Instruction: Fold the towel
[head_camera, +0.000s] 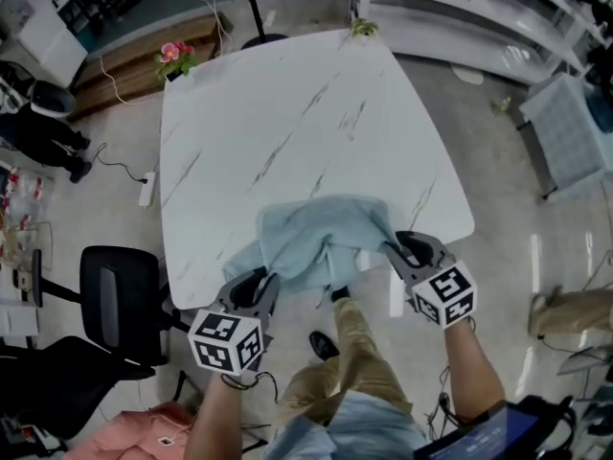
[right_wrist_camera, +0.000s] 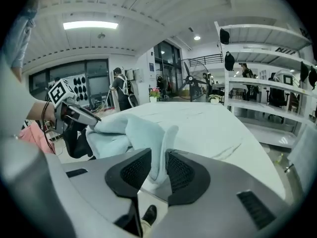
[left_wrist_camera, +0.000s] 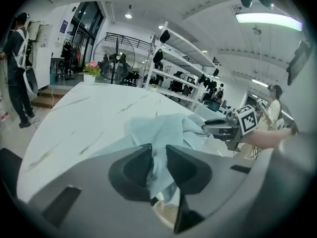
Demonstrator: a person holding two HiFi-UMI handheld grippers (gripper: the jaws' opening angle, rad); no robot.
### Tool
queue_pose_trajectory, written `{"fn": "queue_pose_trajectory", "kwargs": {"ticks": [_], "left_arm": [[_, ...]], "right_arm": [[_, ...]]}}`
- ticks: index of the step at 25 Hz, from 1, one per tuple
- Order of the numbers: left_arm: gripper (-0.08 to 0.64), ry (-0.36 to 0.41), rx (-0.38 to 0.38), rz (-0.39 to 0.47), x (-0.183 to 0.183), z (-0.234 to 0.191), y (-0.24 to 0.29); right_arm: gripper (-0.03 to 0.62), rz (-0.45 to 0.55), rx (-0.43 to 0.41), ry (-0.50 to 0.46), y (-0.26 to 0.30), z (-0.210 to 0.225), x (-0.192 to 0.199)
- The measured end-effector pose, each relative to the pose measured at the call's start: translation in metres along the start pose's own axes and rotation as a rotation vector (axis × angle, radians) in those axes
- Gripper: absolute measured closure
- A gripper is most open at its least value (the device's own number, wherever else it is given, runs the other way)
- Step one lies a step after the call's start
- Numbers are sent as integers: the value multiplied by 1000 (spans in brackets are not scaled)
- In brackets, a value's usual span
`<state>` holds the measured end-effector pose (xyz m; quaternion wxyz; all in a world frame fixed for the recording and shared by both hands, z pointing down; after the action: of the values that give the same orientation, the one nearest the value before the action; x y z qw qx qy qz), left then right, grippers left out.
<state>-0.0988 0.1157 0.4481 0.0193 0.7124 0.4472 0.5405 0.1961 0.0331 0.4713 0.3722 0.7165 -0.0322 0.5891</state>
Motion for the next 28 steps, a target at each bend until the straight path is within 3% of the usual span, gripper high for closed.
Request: {"fn": "queue_pose_trajectory", "kwargs": {"ticks": [4,11,19,24,28], "left_arm": [[418,-20,11,27,-18,1,-14],[403,-6,-36,85,-69,-19,-20],[333,-71,-76,-40,-70,-72,34],[333,-97,-48,-154,-63,-88,57],[363,-108,-39,-175,-64,-92,65]], "right_arm": [[425,-16,-31,4,-6,4,-16],[413,-39,-22,42,4,31,-53],[399,-157,-69,51,38,37,-43],[397,-217,-93,64,50,38,-37],[397,-260,-110,63,55,36,-33]]}}
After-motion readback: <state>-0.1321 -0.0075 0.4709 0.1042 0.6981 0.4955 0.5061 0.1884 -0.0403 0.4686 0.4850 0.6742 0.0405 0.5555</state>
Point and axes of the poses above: the fingertips, and each gripper's own axes: y forward along the fingers, z to its right, x out of its underside, the point moved 7 cm from there along -y, backward along the fingers, and after that the axes turned 13 degrees about x, right-handed, at the moved point
